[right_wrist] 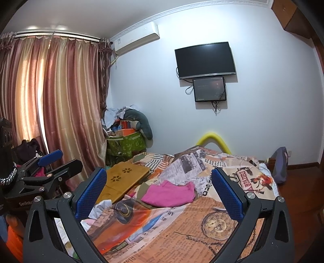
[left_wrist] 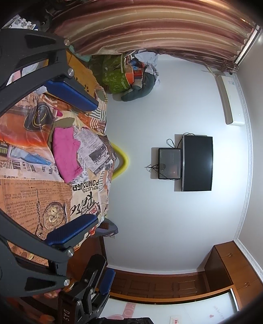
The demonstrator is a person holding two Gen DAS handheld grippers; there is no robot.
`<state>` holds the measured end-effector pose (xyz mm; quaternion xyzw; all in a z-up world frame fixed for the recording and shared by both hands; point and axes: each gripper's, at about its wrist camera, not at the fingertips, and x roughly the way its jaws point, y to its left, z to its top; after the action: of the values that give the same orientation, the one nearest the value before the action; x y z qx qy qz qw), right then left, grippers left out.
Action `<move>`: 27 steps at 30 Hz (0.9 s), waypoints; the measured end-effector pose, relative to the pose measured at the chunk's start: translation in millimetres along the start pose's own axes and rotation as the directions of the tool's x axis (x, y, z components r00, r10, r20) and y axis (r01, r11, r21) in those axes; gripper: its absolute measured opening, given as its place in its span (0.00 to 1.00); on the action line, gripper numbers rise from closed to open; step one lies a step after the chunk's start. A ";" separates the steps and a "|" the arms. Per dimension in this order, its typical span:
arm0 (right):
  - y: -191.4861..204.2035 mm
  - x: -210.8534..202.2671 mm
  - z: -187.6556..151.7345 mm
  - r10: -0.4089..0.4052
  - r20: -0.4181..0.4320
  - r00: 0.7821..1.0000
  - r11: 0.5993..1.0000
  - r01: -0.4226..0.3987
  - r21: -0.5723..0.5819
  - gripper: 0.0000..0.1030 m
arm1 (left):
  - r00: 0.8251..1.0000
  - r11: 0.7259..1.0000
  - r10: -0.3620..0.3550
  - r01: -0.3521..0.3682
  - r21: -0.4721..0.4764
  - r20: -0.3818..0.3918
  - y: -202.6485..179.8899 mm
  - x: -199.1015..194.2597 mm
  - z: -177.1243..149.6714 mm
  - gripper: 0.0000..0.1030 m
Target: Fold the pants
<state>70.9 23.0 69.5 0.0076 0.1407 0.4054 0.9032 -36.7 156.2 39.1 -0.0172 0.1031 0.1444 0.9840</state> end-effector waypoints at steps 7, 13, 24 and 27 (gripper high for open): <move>1.4 -2.8 0.6 -0.003 -0.001 1.000 1.000 0.003 -0.003 1.00 | 1.000 1.000 -0.006 0.006 0.000 -0.008 -0.9 0.6 0.6 1.00; 0.9 -4.0 1.6 -0.007 0.006 1.000 1.000 0.007 -0.001 1.00 | 1.000 1.000 -0.012 0.012 0.000 -0.008 -1.4 0.1 1.3 1.00; -1.8 -5.5 1.1 -0.015 0.016 1.000 1.000 0.015 0.005 1.00 | 0.999 1.000 -0.029 0.029 0.003 -0.013 -3.3 1.9 1.7 1.00; -1.4 -6.1 0.2 -0.016 0.016 1.000 1.000 0.016 0.005 1.00 | 0.999 0.999 -0.038 0.038 0.008 -0.017 -4.0 2.5 1.4 1.00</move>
<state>68.1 17.6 71.1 0.0118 0.1345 0.3977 0.9075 -33.0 153.2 39.9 -0.0161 0.1114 0.1252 0.9857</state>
